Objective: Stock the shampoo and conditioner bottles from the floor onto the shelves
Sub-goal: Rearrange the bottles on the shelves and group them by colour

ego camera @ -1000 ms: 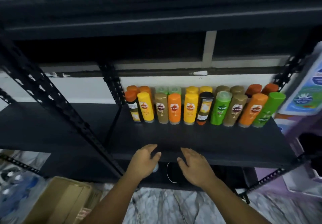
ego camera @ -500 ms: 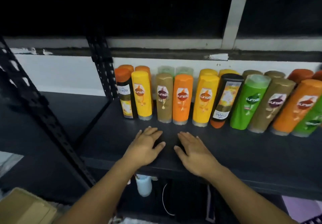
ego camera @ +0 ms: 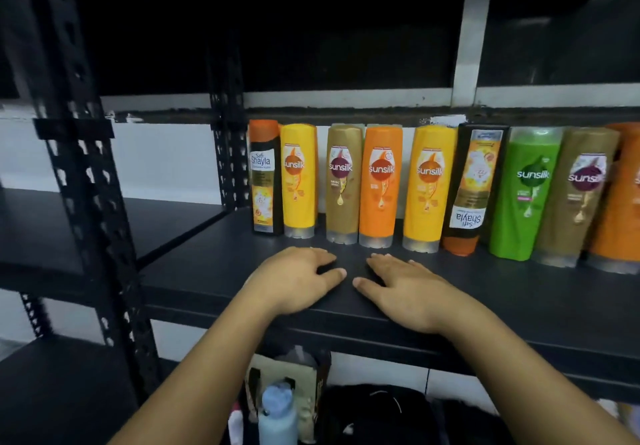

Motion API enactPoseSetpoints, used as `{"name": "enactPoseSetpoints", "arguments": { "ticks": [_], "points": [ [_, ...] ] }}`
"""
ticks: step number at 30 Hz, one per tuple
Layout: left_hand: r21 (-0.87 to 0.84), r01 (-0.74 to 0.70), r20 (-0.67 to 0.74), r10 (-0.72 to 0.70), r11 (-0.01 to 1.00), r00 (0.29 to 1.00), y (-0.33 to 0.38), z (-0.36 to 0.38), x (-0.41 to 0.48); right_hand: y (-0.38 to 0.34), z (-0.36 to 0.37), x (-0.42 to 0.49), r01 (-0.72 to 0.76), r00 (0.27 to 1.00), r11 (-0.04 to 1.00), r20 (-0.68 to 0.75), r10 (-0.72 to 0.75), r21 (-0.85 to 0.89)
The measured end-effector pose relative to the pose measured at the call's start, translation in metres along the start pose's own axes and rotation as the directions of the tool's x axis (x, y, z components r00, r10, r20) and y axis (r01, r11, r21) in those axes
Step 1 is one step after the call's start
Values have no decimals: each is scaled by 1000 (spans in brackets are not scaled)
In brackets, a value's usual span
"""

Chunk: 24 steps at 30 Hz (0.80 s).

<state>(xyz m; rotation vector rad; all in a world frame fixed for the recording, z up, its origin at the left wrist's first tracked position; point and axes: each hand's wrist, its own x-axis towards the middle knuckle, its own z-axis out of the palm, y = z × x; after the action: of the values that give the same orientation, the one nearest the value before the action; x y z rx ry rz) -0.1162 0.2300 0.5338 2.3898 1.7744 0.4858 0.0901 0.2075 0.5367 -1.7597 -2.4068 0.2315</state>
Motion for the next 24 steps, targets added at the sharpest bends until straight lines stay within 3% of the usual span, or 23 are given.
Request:
{"name": "enactPoseSetpoints", "arguments": {
  "ticks": [15, 24],
  "points": [
    [-93, 41, -108, -51, 995, 993, 3, -6, -10, -6, -2, -8, 32, 998, 999, -49, -31, 25],
    [-67, -8, -123, 0, 998, 992, 2, -4, -11, -5, -4, -8, 28, 998, 999, -64, -26, 30]
  ]
}}
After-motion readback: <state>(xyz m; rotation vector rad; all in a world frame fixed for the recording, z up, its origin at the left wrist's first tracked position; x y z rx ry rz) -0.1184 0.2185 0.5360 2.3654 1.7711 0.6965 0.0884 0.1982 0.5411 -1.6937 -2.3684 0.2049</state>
